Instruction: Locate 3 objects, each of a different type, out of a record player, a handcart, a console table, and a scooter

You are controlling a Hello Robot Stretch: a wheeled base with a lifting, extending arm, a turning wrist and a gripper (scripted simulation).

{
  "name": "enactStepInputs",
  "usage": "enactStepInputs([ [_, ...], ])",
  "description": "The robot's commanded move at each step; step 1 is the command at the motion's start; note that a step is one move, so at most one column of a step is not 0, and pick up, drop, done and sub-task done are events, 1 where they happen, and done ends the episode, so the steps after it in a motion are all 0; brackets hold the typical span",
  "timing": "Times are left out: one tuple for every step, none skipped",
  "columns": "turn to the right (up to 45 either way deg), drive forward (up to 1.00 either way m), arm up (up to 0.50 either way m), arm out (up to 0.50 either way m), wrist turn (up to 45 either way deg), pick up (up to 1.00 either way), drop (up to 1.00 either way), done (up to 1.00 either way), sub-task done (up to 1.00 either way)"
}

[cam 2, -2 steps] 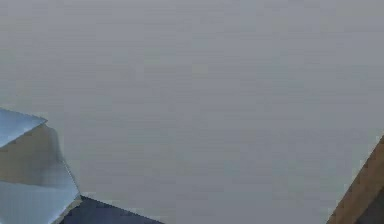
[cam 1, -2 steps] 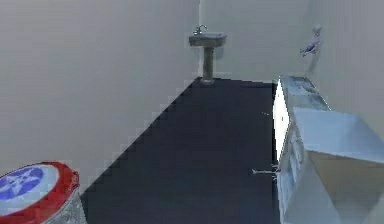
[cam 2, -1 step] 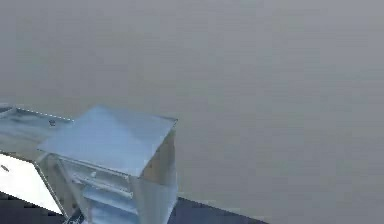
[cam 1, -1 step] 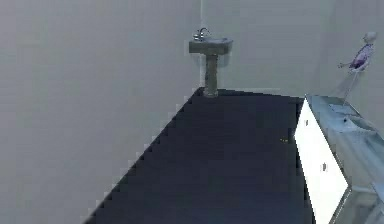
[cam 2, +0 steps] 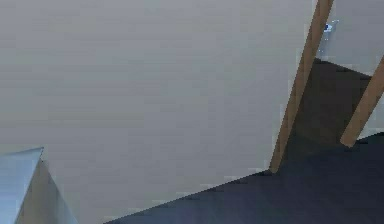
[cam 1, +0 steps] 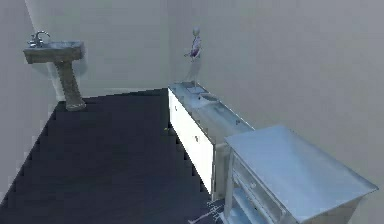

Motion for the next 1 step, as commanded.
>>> enactStepInputs([
  [0.0,0.0,0.0,0.0,0.0,0.0,0.0,1.0,0.0],
])
